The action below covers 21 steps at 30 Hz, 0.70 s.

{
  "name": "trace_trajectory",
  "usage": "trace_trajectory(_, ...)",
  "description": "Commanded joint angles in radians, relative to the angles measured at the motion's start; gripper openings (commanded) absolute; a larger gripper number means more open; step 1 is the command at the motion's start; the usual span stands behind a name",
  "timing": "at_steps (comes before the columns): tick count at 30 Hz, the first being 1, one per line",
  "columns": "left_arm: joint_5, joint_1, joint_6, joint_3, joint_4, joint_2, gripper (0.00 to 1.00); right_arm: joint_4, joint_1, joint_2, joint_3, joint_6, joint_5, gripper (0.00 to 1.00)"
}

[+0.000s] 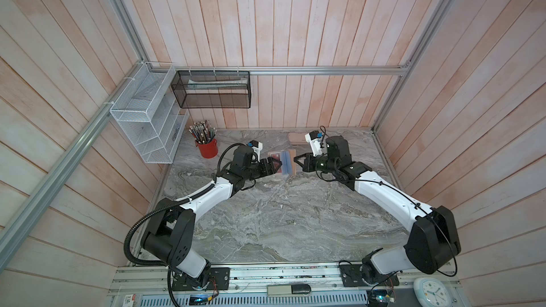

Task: Take the credit cards out of the card holder
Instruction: Open the card holder.

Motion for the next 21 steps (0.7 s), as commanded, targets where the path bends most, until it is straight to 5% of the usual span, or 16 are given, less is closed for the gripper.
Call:
trace_trajectory(1, 0.017, 0.013, 0.029, -0.004, 0.014, -0.019, 0.82, 0.071, -0.020, -0.009, -0.033, 0.035, -0.068, 0.00)
trace_trajectory(21, 0.079, 0.054, -0.064, -0.080, 0.096, -0.009, 0.83, 0.348, -0.037, 0.127, -0.164, 0.196, -0.266, 0.00)
